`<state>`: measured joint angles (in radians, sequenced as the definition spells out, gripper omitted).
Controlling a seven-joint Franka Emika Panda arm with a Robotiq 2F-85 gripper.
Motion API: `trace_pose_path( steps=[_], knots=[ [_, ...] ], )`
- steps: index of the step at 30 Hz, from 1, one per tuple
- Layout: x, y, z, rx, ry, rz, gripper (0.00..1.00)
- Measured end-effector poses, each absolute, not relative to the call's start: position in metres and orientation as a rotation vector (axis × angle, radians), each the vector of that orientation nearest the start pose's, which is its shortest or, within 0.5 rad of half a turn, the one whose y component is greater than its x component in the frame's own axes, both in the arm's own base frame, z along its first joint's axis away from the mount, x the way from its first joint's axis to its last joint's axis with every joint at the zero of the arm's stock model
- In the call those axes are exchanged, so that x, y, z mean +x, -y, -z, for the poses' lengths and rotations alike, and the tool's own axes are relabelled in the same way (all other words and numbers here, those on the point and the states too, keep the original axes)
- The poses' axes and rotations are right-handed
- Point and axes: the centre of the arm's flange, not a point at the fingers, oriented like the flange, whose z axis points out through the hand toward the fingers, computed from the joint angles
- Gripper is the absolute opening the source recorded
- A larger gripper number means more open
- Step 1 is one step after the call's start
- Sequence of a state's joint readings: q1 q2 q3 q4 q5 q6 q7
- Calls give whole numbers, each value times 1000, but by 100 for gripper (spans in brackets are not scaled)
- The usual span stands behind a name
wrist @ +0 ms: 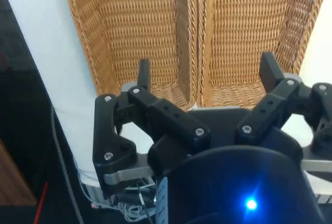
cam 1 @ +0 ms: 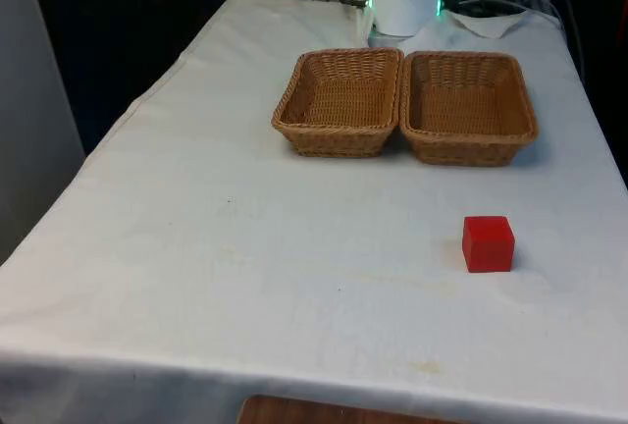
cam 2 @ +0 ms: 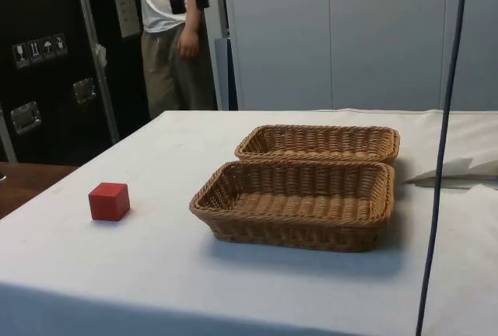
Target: Pick up the red cube and place it into the right basket.
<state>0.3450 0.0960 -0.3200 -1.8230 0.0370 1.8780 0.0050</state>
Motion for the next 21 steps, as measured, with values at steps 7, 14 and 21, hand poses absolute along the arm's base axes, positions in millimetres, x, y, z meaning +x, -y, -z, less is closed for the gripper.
trace_pose_path(
  steps=[7,14,21],
  knots=[
    [598,-38,-479,-3149,17,-38,100],
    [619,-58,-479,-3162,18,-4,100],
    [633,-74,-476,-3171,19,14,100]
  ],
)
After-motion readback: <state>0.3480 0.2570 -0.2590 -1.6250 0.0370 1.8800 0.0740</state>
